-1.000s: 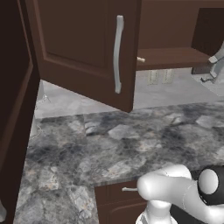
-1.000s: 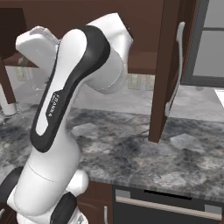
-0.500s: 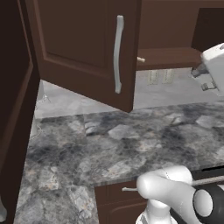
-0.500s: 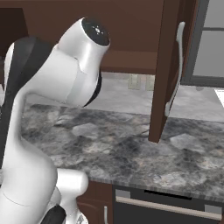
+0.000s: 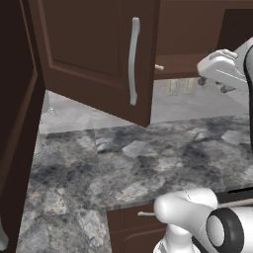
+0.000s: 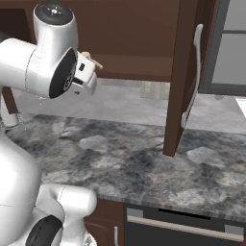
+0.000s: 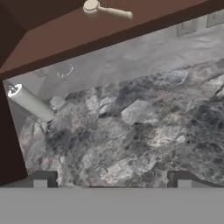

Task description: Open the cabinet. Pick the dish brush and place it next to the sink. Then close the cabinet.

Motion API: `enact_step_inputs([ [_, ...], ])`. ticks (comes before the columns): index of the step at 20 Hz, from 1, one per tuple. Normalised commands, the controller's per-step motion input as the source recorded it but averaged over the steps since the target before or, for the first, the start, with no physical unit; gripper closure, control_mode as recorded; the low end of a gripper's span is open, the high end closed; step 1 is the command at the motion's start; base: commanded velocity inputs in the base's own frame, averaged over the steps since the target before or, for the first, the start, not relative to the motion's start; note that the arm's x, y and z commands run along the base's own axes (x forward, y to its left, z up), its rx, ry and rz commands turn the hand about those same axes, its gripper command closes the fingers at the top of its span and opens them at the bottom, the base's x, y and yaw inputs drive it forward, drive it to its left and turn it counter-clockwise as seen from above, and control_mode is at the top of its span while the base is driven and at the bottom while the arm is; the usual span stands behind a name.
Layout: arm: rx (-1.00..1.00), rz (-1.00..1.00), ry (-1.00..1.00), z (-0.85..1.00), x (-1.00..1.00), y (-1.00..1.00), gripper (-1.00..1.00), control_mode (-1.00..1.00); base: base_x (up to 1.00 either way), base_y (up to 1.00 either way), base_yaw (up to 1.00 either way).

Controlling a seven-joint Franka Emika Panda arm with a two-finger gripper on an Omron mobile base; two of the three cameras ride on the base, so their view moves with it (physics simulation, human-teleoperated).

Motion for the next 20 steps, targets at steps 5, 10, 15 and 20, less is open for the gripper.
enact_step_inputs([
  [5,-0.18,0.00,0.00,0.06,0.45,-0.24,-1.00,-1.00,0.00,0.00,0.00],
  [10,-0.03,0.01,0.00,0.00,0.37,-0.12,-1.00,-1.00,0.00,0.00,0.00],
  [15,0.00,0.06,-0.03,0.00,0.42,-0.01,-1.00,-1.00,0.00,0.00,0.00],
  [20,0.00,0.12,-0.16,-0.03,0.44,0.00,-1.00,-1.00,0.00,0.00,0.00],
])
